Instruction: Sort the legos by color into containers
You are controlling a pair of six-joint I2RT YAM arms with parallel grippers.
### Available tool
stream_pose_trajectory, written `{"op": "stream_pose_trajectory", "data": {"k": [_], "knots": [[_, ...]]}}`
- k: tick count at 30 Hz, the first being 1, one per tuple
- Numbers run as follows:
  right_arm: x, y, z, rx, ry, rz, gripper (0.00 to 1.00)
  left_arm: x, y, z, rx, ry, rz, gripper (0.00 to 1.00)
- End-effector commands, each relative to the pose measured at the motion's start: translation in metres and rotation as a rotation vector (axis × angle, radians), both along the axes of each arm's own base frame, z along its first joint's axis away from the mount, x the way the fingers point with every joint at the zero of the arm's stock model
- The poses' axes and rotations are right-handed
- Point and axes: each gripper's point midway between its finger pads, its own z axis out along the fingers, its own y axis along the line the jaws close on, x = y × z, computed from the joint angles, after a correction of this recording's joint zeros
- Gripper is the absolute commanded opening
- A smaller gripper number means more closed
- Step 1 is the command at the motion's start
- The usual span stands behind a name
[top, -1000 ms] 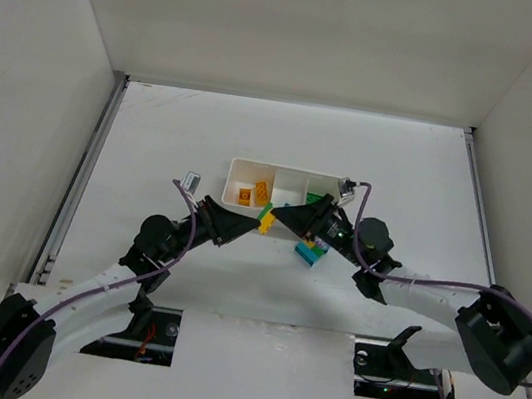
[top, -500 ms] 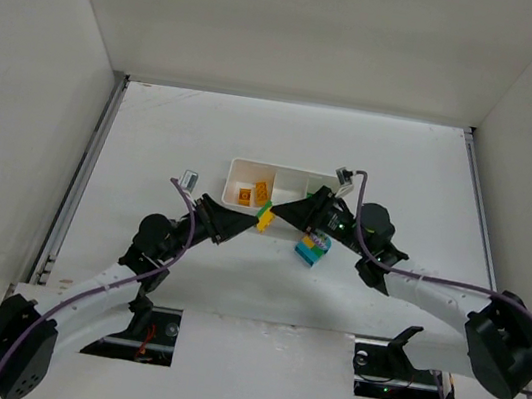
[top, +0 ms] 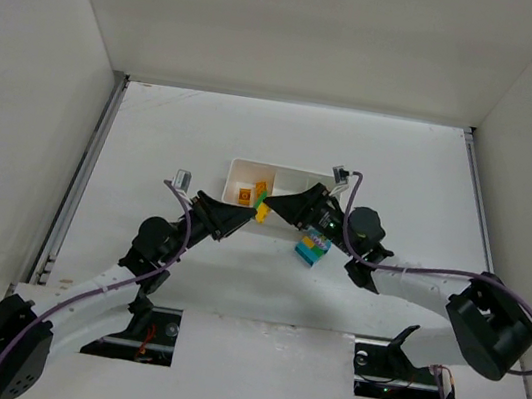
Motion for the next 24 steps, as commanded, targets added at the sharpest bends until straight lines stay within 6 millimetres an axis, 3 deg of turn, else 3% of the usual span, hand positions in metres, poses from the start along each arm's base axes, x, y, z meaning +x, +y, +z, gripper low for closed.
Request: {"op": "stream_pose_trajectory", "data": {"k": [1, 4, 6, 12, 17, 24], "knots": [[-0.006, 0.007, 0.022, 0.081, -0.069, 0.02, 0.65, -0.006, 0.004, 0.033, -0.112, -0.078, 0.004, 0.16], [-0.01, 0.006, 0.026, 0.122, -0.077, 0.029, 0.64, -0.004, 0.006, 0.03, -0.128, -0.051, 0.021, 0.16], [-0.01, 0.005, 0.027, 0.143, -0.077, 0.029, 0.57, -0.003, 0.007, 0.029, -0.133, -0.04, 0.026, 0.16], [-0.012, 0.006, 0.023, 0.159, -0.05, 0.037, 0.48, 0.001, 0.01, 0.024, -0.137, -0.017, 0.048, 0.16], [-0.016, 0.009, 0.014, 0.134, -0.023, 0.052, 0.25, 0.002, 0.009, 0.025, -0.132, -0.023, 0.052, 0.16], [-0.006, -0.021, 0.008, 0.034, -0.004, 0.038, 0.2, 0.008, 0.019, 0.013, -0.052, -0.026, 0.08, 0.16]]}}
